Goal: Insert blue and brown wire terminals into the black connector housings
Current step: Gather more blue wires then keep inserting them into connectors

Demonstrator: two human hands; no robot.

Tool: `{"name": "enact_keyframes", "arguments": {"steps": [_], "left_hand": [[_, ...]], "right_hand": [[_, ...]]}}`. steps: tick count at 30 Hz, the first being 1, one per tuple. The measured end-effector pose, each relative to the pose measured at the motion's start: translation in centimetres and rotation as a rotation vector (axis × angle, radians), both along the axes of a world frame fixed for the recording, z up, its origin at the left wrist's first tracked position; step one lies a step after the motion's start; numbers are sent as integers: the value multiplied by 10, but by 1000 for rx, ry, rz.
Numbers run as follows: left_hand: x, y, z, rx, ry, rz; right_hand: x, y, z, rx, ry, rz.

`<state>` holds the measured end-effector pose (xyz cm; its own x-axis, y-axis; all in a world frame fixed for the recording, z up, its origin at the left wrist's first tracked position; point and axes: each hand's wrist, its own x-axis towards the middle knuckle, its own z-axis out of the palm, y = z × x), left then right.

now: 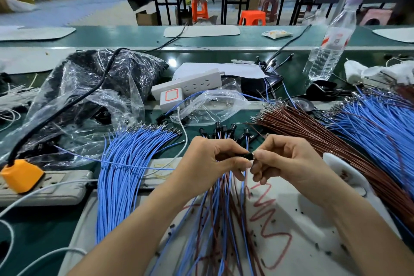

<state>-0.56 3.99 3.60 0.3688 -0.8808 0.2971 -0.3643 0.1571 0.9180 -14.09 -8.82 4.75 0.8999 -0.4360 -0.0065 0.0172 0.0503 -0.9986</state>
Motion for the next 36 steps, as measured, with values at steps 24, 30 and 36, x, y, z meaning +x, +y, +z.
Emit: {"name": "enact_keyframes", "arguments": {"steps": [24, 30, 36], "left_hand": [[-5, -4, -4, 8, 263, 27], [-1, -3, 0, 0, 101, 48], [-4, -1, 4, 0, 59, 4]], "right_hand": [[7, 4, -13, 102, -87, -13], [5, 5, -12, 401, -106, 24], [8, 13, -18, 570, -128, 190]]}}
